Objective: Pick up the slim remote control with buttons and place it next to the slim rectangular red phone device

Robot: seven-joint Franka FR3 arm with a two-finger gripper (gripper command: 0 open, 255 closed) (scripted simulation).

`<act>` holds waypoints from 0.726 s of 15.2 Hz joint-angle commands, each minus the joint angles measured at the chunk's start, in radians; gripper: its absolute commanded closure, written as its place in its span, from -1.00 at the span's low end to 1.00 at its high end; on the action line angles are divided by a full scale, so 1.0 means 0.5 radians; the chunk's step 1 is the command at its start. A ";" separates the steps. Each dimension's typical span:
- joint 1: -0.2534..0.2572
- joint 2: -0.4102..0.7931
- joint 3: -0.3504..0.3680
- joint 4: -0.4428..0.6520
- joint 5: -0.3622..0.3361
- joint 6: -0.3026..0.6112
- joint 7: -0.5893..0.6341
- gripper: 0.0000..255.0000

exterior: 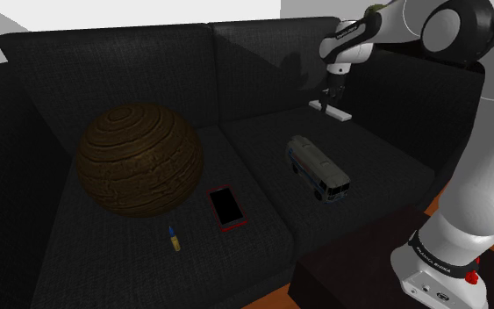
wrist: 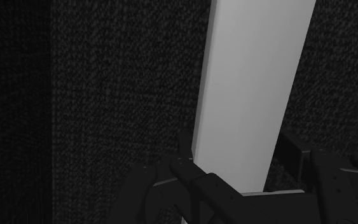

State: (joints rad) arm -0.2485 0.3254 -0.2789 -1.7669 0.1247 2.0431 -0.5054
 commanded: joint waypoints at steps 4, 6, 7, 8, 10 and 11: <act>0.002 -0.047 -0.007 0.078 -0.019 -0.122 0.013 1.00; 0.003 -0.063 -0.009 0.111 -0.025 -0.170 0.018 1.00; 0.003 -0.070 -0.010 0.128 -0.028 -0.194 0.021 1.00; 0.003 -0.075 -0.011 0.140 -0.030 -0.211 0.022 1.00; 0.063 -0.203 0.004 -0.032 -0.067 -0.159 0.099 1.00; 0.091 -0.265 0.014 -0.113 -0.084 -0.136 0.139 1.00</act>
State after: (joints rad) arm -0.2149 0.2198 -0.2754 -1.7940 0.0906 1.9705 -0.4536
